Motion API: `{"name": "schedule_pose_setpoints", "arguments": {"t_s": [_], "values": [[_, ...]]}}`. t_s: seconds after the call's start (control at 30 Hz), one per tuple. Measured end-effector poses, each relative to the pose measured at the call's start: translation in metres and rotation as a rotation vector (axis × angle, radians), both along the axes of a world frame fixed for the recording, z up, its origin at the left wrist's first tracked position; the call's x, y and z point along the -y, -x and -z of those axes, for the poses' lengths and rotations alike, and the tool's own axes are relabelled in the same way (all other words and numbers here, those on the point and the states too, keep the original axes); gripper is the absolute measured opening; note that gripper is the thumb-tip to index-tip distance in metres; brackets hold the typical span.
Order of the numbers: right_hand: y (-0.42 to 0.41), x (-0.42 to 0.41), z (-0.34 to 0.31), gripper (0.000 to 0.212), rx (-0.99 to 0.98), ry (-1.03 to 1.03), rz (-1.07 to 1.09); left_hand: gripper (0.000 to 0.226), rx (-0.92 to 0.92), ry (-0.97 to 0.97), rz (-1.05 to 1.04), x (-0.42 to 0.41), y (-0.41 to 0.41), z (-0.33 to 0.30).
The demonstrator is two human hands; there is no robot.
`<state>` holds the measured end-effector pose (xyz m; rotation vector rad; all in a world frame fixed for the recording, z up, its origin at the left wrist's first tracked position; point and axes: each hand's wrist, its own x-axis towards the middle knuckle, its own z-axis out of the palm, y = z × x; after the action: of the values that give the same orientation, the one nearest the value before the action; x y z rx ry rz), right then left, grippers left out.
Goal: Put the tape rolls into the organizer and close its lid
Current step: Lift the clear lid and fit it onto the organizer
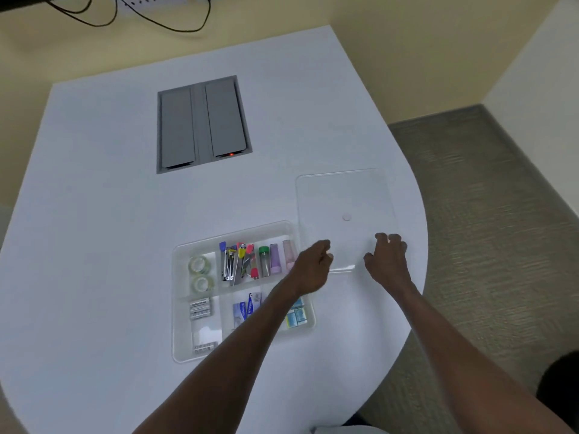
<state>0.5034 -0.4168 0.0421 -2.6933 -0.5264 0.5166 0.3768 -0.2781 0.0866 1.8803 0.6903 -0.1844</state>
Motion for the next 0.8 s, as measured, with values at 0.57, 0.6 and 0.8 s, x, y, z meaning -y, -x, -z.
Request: {"name": "schedule_pose_setpoints", "arguments": {"t_s": [0.57, 0.6, 0.8], "values": [[-0.065, 0.015, 0.001, 0.022, -0.195, -0.273, 0.443, 0.077, -0.529, 0.012, 0.287, 0.026, -0.024, 0.004], [-0.067, 0.015, -0.003, 0.022, -0.216, -0.35, 0.469, 0.078, -0.502, 0.025, 0.257, 0.025, -0.024, 0.002], [-0.058, -0.005, -0.061, 0.02, -0.378, -0.856, 0.553, 0.075, -0.174, 0.043, -0.038, 0.011, -0.032, -0.028]]}}
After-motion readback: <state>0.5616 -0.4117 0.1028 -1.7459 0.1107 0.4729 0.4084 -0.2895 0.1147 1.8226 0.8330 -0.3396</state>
